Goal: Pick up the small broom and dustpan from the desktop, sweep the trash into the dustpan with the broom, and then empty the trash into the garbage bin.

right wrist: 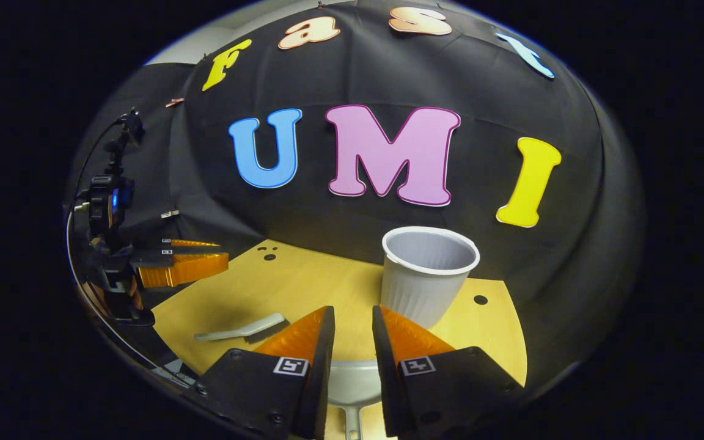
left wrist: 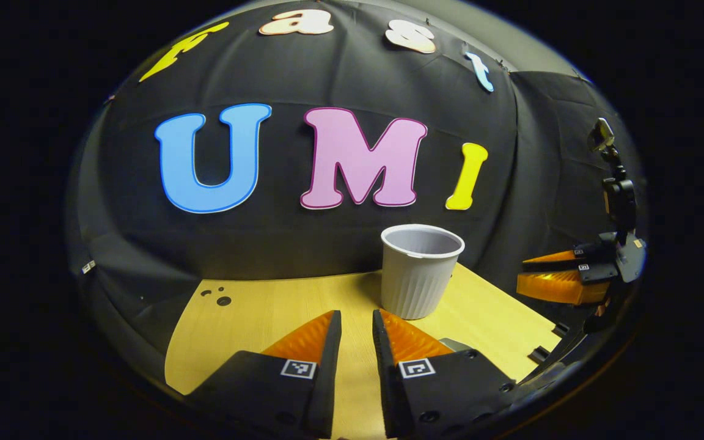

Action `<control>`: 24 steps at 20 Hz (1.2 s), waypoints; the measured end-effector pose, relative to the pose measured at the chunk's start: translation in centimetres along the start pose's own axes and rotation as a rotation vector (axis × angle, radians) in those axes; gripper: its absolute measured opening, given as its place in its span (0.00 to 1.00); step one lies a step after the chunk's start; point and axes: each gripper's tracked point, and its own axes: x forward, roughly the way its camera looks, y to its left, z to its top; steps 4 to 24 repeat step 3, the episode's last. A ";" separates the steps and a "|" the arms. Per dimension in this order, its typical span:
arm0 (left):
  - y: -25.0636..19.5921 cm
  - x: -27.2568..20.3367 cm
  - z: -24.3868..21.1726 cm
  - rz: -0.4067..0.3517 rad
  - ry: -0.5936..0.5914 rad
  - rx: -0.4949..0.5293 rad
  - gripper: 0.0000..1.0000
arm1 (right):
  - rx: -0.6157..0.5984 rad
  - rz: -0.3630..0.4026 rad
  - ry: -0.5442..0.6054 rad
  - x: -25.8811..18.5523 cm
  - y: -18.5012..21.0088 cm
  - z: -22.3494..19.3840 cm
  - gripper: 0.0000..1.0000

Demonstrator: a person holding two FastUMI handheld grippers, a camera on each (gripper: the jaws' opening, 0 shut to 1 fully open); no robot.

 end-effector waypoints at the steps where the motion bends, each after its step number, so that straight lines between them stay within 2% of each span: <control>1: 0.1 -0.4 -0.2 0.027 0.007 -0.013 0.35 | 0.001 0.020 0.001 -0.1 0.1 -0.1 0.37; 2: 0.0 -0.9 -0.2 0.049 0.007 -0.022 0.35 | -0.003 0.037 -0.005 -0.4 0.2 0.0 0.40; 3: -0.1 -1.3 -0.3 0.067 0.008 -0.027 0.35 | -0.014 0.050 -0.011 -0.7 0.3 0.0 0.37; 24: -0.1 -1.3 -0.3 0.067 0.008 -0.027 0.35 | -0.014 0.050 -0.011 -0.7 0.3 0.0 0.37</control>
